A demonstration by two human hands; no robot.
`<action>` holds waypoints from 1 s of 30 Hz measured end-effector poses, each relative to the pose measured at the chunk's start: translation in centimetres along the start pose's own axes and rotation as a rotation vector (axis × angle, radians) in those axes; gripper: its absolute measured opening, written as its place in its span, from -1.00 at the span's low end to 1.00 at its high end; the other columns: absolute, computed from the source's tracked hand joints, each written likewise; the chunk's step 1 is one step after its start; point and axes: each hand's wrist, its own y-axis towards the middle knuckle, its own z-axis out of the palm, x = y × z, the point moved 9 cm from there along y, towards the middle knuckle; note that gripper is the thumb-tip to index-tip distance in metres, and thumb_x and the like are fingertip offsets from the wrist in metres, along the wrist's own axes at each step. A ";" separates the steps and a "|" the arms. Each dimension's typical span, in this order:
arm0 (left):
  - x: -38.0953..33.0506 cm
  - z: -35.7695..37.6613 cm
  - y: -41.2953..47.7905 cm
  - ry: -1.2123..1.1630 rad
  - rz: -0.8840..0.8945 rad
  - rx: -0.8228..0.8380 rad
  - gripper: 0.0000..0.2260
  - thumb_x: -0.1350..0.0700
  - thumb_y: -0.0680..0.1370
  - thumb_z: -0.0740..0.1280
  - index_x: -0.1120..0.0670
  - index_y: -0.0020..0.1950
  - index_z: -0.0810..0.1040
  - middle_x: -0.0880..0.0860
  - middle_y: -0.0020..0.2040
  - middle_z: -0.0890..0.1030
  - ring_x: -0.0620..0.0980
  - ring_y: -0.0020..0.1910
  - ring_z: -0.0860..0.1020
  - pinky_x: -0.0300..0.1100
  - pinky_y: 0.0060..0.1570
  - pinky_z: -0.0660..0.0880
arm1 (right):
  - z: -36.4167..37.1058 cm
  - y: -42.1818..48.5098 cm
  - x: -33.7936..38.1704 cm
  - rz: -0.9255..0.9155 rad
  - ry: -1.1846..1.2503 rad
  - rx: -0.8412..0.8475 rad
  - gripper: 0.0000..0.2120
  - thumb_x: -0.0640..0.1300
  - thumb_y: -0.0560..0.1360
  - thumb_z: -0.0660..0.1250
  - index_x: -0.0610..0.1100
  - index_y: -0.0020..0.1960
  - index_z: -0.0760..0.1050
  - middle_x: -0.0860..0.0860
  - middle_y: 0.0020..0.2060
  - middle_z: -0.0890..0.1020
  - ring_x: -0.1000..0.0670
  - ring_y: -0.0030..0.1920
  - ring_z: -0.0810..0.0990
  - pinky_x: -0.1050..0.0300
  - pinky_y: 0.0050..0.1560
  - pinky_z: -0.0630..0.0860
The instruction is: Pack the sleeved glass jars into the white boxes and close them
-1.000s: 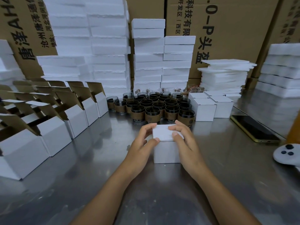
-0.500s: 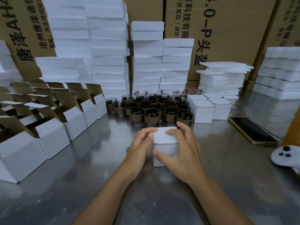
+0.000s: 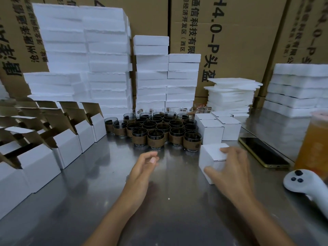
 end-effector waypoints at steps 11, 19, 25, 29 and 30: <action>0.5 0.6 1.5 -0.012 0.028 -0.039 -0.70 -0.17 0.42 0.19 -0.11 0.06 0.54 -0.09 -0.03 0.62 -0.17 0.05 0.57 0.06 0.28 0.37 | 0.0 9.8 -7.9 0.187 0.049 -0.029 -0.41 -0.09 0.34 0.49 -0.18 0.27 0.34 -0.16 0.29 0.29 -0.21 0.27 0.36 -0.01 0.17 0.36; 0.2 1.2 2.0 0.016 0.076 0.003 -0.73 -0.19 0.43 0.20 -0.14 0.02 0.55 -0.16 -0.06 0.60 -0.12 0.08 0.54 -0.09 0.20 0.43 | 1.5 13.1 -8.4 0.158 -0.136 0.027 -0.41 0.07 0.41 0.44 -0.14 0.33 0.35 -0.13 0.32 0.40 -0.19 0.36 0.31 -0.15 0.30 0.31; -0.3 1.3 2.1 0.008 0.106 0.001 -0.73 -0.16 0.43 0.19 -0.11 0.03 0.54 -0.20 -0.07 0.60 -0.15 0.06 0.54 -0.23 0.10 0.43 | 0.1 11.6 -4.1 0.020 -0.156 -0.050 -0.46 0.03 0.52 0.30 -0.14 0.42 0.26 -0.17 0.48 0.17 -0.15 0.49 0.07 -0.20 0.44 0.06; -0.3 1.1 2.0 0.028 0.115 -0.023 -0.77 -0.13 0.46 0.21 -0.11 0.05 0.52 -0.06 -0.05 0.60 -0.20 0.00 0.53 -0.46 -0.04 0.40 | 0.5 6.4 2.9 -0.287 0.082 0.057 -0.71 -0.06 0.50 0.32 -0.05 0.21 0.44 0.03 0.21 0.47 0.03 0.26 0.39 0.10 0.21 0.31; -0.3 1.0 2.0 0.028 0.114 -0.025 -0.81 -0.10 0.50 0.22 -0.11 0.05 0.51 -0.02 -0.05 0.60 -0.19 0.00 0.53 -0.46 -0.05 0.39 | 1.3 4.5 4.2 -0.321 0.133 0.125 -0.79 -0.06 0.49 0.33 0.00 0.12 0.48 0.10 0.09 0.52 0.08 0.15 0.45 0.17 0.10 0.33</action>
